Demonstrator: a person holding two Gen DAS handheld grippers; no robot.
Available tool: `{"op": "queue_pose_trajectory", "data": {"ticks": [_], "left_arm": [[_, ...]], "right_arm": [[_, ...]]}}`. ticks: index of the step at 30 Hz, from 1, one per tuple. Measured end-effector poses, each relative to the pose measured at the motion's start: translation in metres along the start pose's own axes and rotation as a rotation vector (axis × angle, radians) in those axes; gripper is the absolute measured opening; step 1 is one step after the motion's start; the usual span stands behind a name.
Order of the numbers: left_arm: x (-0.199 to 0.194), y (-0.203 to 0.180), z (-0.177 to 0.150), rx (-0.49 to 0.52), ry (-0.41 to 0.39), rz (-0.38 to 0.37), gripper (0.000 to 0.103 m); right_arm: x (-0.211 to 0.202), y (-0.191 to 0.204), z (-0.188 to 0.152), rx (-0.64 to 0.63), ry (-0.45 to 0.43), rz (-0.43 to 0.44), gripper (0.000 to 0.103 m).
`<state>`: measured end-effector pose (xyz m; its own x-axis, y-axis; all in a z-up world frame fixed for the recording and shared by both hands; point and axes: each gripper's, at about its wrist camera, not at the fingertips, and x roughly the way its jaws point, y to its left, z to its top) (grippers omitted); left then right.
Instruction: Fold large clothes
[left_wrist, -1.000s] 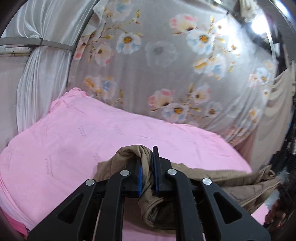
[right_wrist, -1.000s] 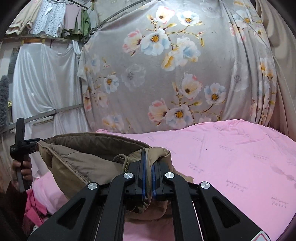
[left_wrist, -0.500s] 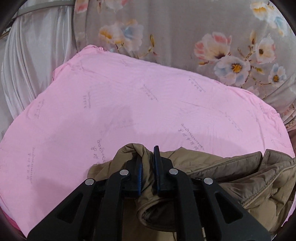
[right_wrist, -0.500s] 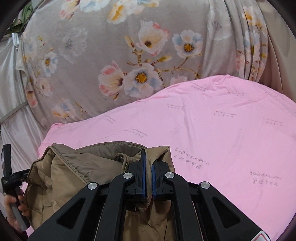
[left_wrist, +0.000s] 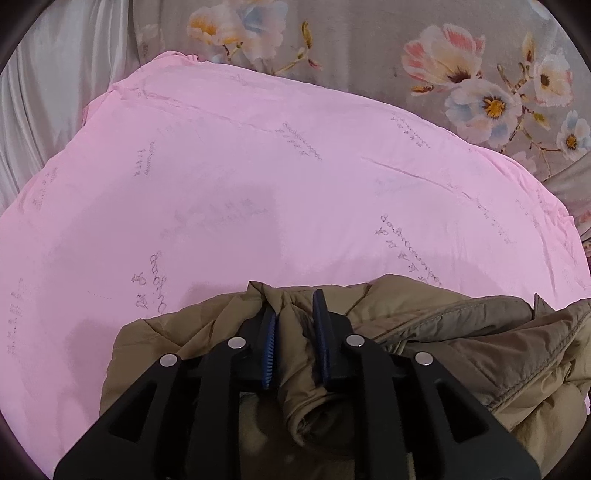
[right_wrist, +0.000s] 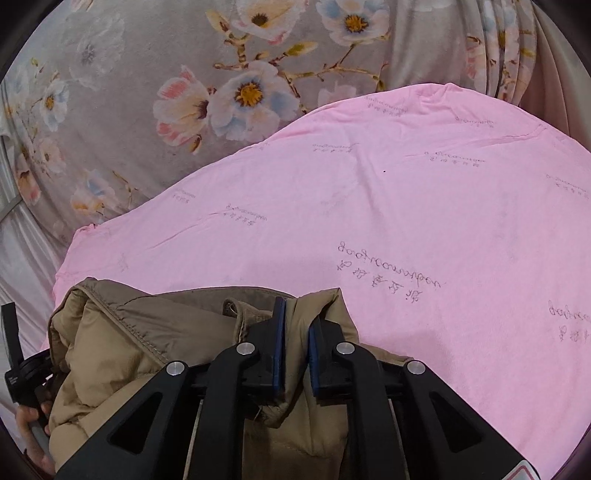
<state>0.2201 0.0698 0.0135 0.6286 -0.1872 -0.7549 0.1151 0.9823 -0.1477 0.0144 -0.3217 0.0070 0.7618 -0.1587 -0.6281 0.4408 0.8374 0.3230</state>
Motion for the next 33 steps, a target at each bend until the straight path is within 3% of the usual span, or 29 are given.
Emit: {"op": "queue_pose_trajectory", "data": {"ticks": [3, 4, 5, 6, 7, 9, 12, 15, 16, 17, 20, 22, 25, 28, 33], "left_arm": [[-0.019, 0.01, 0.003, -0.003, -0.001, -0.051, 0.029], [-0.027, 0.013, 0.005, -0.002, -0.013, -0.062, 0.034], [-0.036, 0.017, 0.006, 0.0, -0.032, -0.062, 0.05], [-0.05, 0.022, 0.008, 0.003, -0.068, -0.037, 0.075], [-0.068, 0.028, 0.01, 0.003, -0.13, -0.001, 0.087], [-0.097, 0.039, 0.013, 0.01, -0.23, 0.028, 0.087], [-0.13, 0.046, 0.021, 0.0, -0.273, 0.03, 0.078], [-0.143, 0.026, 0.023, 0.012, -0.256, -0.032, 0.069], [-0.142, 0.011, 0.022, 0.033, -0.244, -0.054, 0.065], [-0.138, -0.003, 0.019, 0.054, -0.231, -0.06, 0.064], [-0.117, -0.047, 0.009, 0.115, -0.171, -0.085, 0.057], [-0.095, -0.069, 0.004, 0.147, -0.126, -0.086, 0.048], [-0.059, -0.082, 0.005, 0.157, -0.067, -0.039, 0.041], [-0.035, -0.074, 0.011, 0.147, -0.042, 0.016, 0.036], [-0.003, -0.038, 0.019, 0.087, 0.004, 0.059, 0.036]], "right_arm": [[-0.024, -0.007, 0.011, 0.049, -0.008, 0.084, 0.019], [-0.036, -0.009, 0.016, 0.066, -0.023, 0.113, 0.031], [-0.053, -0.012, 0.021, 0.086, -0.058, 0.126, 0.052], [-0.069, -0.014, 0.027, 0.099, -0.1, 0.131, 0.06], [-0.086, -0.018, 0.031, 0.111, -0.148, 0.143, 0.062], [-0.117, -0.022, 0.039, 0.114, -0.211, 0.167, 0.062], [-0.146, -0.01, 0.044, 0.066, -0.264, 0.155, 0.057], [-0.144, 0.026, 0.04, -0.036, -0.244, 0.136, 0.037], [-0.137, 0.042, 0.035, -0.084, -0.228, 0.123, 0.026], [-0.127, 0.059, 0.03, -0.137, -0.215, 0.104, 0.017], [-0.096, 0.095, 0.011, -0.218, -0.153, 0.127, 0.006], [-0.074, 0.119, 0.002, -0.277, -0.115, 0.118, 0.004], [-0.04, 0.139, -0.002, -0.362, -0.082, 0.034, 0.002], [-0.008, 0.129, 0.003, -0.362, -0.03, -0.044, 0.002], [0.031, 0.074, 0.009, -0.247, 0.102, -0.109, 0.0]]}}
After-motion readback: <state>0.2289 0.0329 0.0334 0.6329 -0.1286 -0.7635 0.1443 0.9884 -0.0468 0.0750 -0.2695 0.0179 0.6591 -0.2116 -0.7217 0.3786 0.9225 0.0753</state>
